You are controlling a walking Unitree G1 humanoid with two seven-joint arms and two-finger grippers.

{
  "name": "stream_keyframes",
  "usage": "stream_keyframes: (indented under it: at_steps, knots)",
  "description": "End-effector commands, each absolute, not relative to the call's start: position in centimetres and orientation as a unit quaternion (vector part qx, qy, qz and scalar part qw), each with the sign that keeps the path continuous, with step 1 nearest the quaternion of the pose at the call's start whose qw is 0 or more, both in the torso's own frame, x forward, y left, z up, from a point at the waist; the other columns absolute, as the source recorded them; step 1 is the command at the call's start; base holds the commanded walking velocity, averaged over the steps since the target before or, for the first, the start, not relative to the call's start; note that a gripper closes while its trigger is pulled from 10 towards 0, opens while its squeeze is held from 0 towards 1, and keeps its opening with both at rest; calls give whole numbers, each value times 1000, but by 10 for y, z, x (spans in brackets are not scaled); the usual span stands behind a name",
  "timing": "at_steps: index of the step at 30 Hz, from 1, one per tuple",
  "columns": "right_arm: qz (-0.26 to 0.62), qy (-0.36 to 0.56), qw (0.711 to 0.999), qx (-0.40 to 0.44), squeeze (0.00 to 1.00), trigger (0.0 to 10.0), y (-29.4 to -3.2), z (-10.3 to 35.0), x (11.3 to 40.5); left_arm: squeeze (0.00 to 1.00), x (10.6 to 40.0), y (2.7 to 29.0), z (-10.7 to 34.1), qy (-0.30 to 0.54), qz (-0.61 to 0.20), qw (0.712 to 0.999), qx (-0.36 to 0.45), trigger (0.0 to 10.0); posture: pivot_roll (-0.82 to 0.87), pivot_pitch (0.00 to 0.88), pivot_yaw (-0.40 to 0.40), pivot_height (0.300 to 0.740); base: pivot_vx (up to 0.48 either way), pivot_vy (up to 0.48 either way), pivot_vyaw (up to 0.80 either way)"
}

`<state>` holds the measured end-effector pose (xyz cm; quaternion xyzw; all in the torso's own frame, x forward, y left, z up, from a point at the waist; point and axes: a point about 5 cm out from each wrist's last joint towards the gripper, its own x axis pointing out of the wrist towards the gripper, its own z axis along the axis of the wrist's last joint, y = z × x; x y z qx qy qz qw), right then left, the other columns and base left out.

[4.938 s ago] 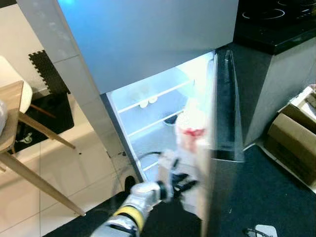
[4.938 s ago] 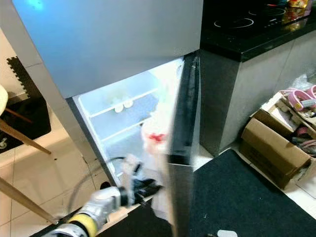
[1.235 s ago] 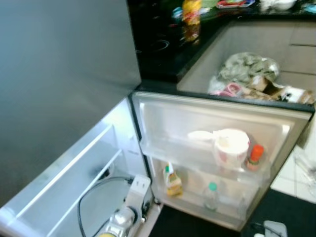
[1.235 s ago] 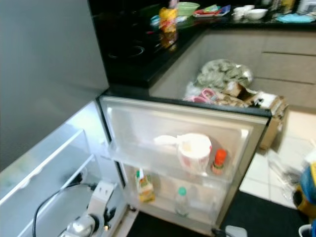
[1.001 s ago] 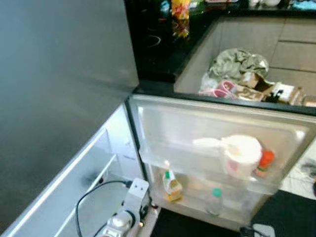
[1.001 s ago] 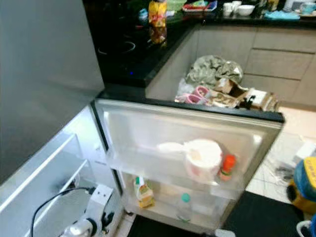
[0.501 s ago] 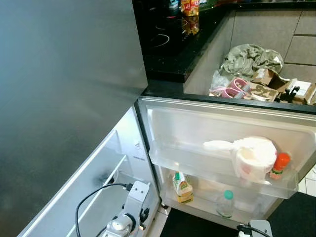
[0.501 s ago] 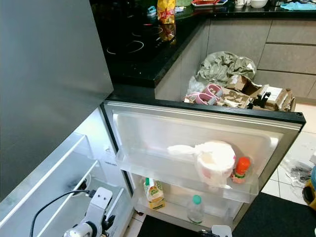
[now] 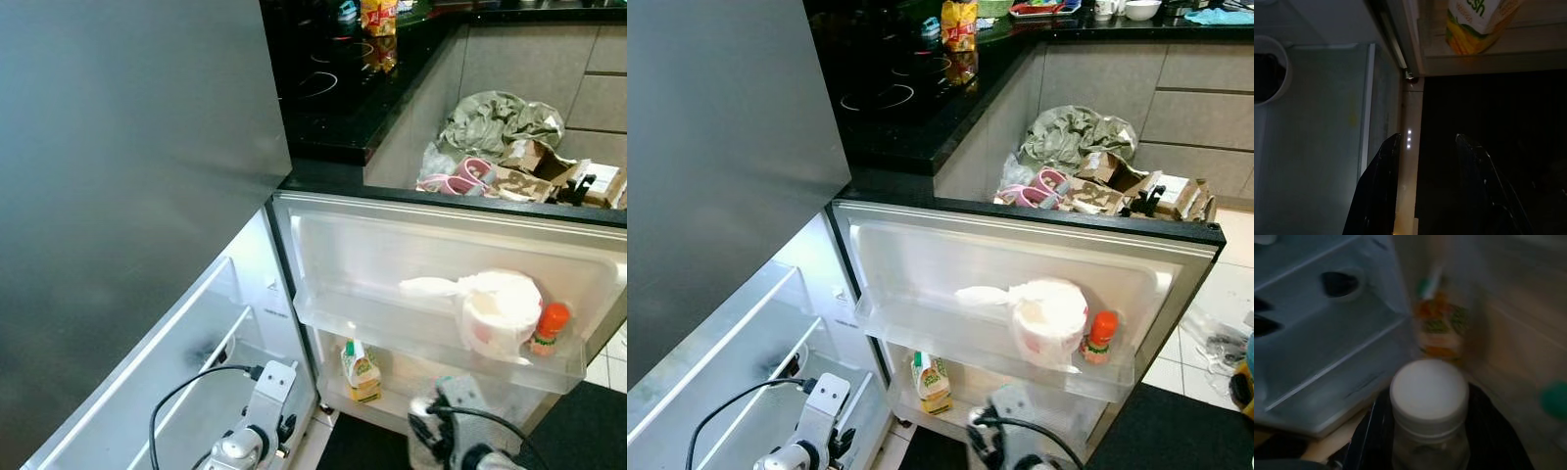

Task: Restocking fridge

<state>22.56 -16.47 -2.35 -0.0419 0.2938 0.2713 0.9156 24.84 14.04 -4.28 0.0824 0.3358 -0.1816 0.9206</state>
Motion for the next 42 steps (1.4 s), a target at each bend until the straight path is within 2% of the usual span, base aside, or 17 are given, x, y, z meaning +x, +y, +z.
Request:
stream_keyframes:
  at_steps: [1,4,7,10,14,19,24,33,35,42]
  knots:
    - [311,288,905,-40,0,10000,-155,-16,227,0,245,148,-46,346,-172,918,85,10000,-151,50,135,726,0,0,0]
    - [378,257,888,-44,0,10000,-143,12,234,0,244,147,-46,347,-170,918,85,10000,-154,50,133,726,0,0,0]
    - [399,238,884,-47,0,10000,-139,29,240,0,244,147,-46,347,-170,918,84,10000,-154,50,133,726,0,0,0]
    - [404,189,893,-63,0,10000,-136,58,255,0,244,148,-47,349,-165,919,80,10000,-153,51,129,726,0,0,0]
    - [358,104,926,-56,0,10000,-141,103,283,0,242,148,-47,350,-172,918,77,10000,-149,53,127,726,0,153,0]
    - [362,53,929,-50,0,10000,-145,144,291,0,243,148,-46,341,-173,921,76,10000,-148,57,129,726,0,288,0]
    - [360,36,930,-62,0,10000,-147,161,293,0,244,146,-45,336,-186,919,88,10000,-148,57,129,726,0,0,0]
    - [379,3,924,-56,0,10000,-144,197,293,0,244,142,-45,334,-196,917,92,10000,-150,58,128,726,0,-472,0]
    - [386,0,921,-58,0,10000,-142,201,291,0,243,142,-46,339,-184,920,73,10000,-150,58,128,726,0,0,0]
    - [396,-18,915,-70,0,10000,-140,217,290,0,244,143,-46,340,-181,919,87,10000,-156,60,121,726,0,0,0]
